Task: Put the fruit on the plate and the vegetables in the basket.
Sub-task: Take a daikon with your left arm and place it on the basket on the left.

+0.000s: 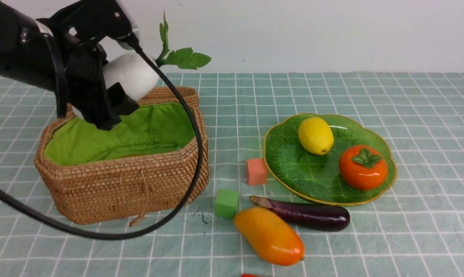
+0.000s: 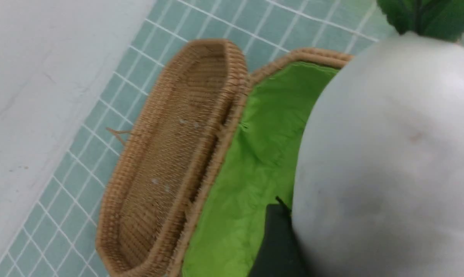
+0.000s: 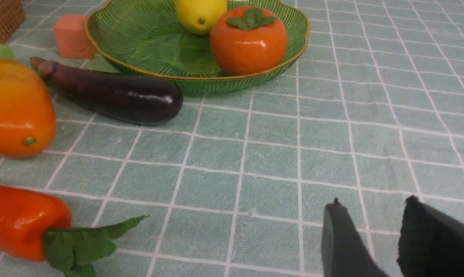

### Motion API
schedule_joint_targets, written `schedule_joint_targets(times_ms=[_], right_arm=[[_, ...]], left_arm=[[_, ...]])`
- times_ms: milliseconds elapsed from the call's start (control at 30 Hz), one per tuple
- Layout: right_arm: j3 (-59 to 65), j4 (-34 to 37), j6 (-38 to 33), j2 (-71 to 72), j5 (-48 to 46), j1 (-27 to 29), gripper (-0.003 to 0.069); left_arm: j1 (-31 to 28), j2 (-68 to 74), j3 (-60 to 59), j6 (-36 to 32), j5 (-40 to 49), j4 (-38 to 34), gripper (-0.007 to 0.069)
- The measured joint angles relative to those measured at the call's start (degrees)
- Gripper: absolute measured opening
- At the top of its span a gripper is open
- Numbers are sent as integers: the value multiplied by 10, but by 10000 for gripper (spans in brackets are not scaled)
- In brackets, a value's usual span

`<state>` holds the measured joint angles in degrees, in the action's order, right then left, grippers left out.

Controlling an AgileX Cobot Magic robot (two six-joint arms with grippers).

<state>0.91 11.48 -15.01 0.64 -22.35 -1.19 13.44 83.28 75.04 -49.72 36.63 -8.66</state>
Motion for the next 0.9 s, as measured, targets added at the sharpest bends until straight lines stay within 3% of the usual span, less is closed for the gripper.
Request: schedule_joint_targets(times_ms=[200, 433, 633, 900], right_arm=[[0, 0, 0, 0, 0, 0, 242], [0, 0, 0, 0, 0, 0, 242], [0, 0, 0, 0, 0, 0, 242], [0, 0, 0, 0, 0, 0, 242]], left_arm=[[-1, 77, 0, 11, -23, 4, 505], [-1, 136, 0, 92, -25, 45, 507], [-1, 136, 0, 152, -9, 75, 659], [-1, 115, 2, 167, 32, 87, 668]])
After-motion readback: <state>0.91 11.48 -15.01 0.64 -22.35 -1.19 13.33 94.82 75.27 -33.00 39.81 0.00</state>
